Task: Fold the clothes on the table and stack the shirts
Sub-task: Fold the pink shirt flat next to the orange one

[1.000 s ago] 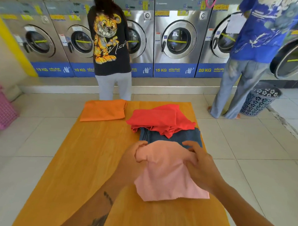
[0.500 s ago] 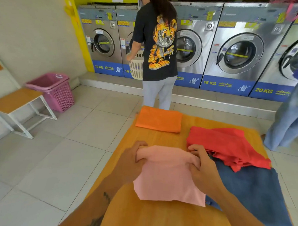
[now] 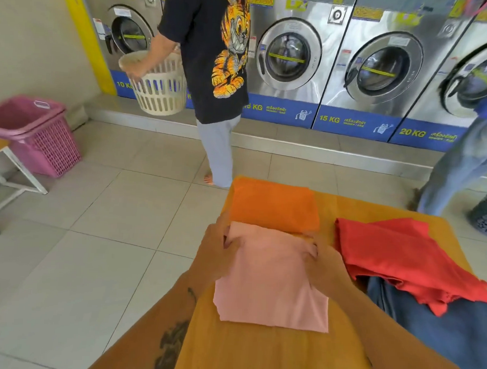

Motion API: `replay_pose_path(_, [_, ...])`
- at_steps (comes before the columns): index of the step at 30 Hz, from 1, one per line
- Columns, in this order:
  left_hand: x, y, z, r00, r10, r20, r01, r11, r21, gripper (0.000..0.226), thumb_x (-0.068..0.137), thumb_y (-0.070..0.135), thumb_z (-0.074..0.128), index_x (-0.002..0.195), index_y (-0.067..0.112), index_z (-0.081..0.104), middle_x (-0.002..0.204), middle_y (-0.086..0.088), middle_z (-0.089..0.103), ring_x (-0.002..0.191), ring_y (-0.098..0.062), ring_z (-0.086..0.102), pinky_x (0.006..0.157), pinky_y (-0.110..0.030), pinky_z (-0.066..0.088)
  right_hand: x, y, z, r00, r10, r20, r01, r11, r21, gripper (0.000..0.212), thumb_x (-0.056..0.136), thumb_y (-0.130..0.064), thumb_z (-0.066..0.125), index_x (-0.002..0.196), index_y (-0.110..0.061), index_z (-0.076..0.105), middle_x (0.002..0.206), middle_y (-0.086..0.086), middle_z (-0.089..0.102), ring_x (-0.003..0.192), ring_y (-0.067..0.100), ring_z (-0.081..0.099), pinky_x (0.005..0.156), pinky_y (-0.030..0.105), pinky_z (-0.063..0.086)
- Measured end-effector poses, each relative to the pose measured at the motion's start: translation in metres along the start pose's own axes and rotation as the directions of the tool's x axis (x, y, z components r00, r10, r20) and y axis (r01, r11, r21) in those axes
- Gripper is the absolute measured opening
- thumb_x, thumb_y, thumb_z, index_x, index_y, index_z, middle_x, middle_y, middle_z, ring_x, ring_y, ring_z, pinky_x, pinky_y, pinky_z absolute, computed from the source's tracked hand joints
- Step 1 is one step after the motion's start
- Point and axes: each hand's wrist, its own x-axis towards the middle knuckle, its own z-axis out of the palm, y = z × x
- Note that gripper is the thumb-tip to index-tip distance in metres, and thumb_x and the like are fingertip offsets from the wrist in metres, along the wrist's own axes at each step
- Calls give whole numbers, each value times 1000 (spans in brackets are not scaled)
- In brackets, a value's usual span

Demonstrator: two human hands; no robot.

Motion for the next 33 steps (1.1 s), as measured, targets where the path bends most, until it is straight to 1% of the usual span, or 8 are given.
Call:
replay_pose_path(3, [22, 1, 11, 999, -36, -21, 41, 948, 317, 75, 92, 32, 56, 153, 36, 12, 150, -13, 23, 123, -30, 42, 105, -50, 38, 5, -1, 6, 997, 75, 7, -65, 901, -429, 63, 88, -28, 54, 146, -32, 29, 149, 5, 37, 130, 35, 40, 106, 54, 36])
replay_pose_path(5, [20, -2, 19, 995, 88, -50, -49, 856, 515, 69, 93, 32, 52, 152, 31, 18, 156, -10, 15, 140, -32, 24, 114, -50, 23, -2, -1, 17, 1000, 7, 26, 9, 832, -554, 63, 87, -37, 48, 147, -34, 27, 153, 2, 31, 138, 31, 28, 112, 57, 25])
replay_pose_path(8, [5, -14, 38, 971, 230, 64, -220, 762, 609, 56, 93, 31, 38, 148, 27, 30, 156, -6, 20, 142, -29, 19, 118, -48, 12, -16, 10, 44, 982, -26, 188, 135, 789, -600, 64, 92, -41, 34, 153, -36, 14, 163, 6, 10, 148, 30, 7, 117, 57, 13])
replay_pose_path(11, [-6, -36, 53, 960, 199, 199, -281, 684, 673, 59, 97, 41, 23, 154, 27, 21, 162, -3, 13, 149, -24, 4, 120, -47, 4, -21, 24, 62, 962, 45, 268, 123, 809, -574, 62, 97, -48, 20, 155, -42, -3, 164, 3, -18, 150, 28, -13, 119, 56, 3])
replay_pose_path(13, [-3, -46, 55, 961, 188, 203, -276, 699, 660, 61, 97, 46, 18, 155, 26, 19, 164, -2, 10, 151, -21, -2, 121, -46, 4, -15, 28, 65, 962, 43, 270, 123, 814, -568, 62, 97, -50, 16, 153, -44, -10, 162, 2, -25, 149, 27, -18, 120, 55, 0])
replay_pose_path(26, [16, -26, 47, 963, 176, 204, -270, 634, 725, 57, 97, 42, 26, 151, 24, 31, 160, -2, 24, 148, -22, 14, 116, -45, 19, 15, 17, 41, 916, 91, 390, 101, 889, -446, 66, 99, -43, 34, 156, -39, 0, 164, -1, -21, 151, 24, -13, 122, 47, 6])
replay_pose_path(30, [13, 8, 60, 973, 183, 139, -230, 752, 618, 48, 95, 28, 43, 143, 22, 42, 153, -1, 35, 140, -22, 28, 117, -41, 19, -4, 19, 6, 951, -7, 308, 91, 962, -257, 69, 97, -33, 47, 156, -34, 13, 166, -4, -3, 151, 20, 3, 120, 41, 16])
replay_pose_path(33, [6, 48, 88, 966, 246, 82, -257, 866, 429, 46, 91, 20, 53, 137, 21, 49, 144, 0, 44, 129, -24, 43, 111, -43, 32, -27, 35, -43, 976, -151, 158, 176, 972, -159, 64, 91, -24, 54, 151, -27, 31, 161, 0, 22, 146, 22, 23, 116, 40, 28])
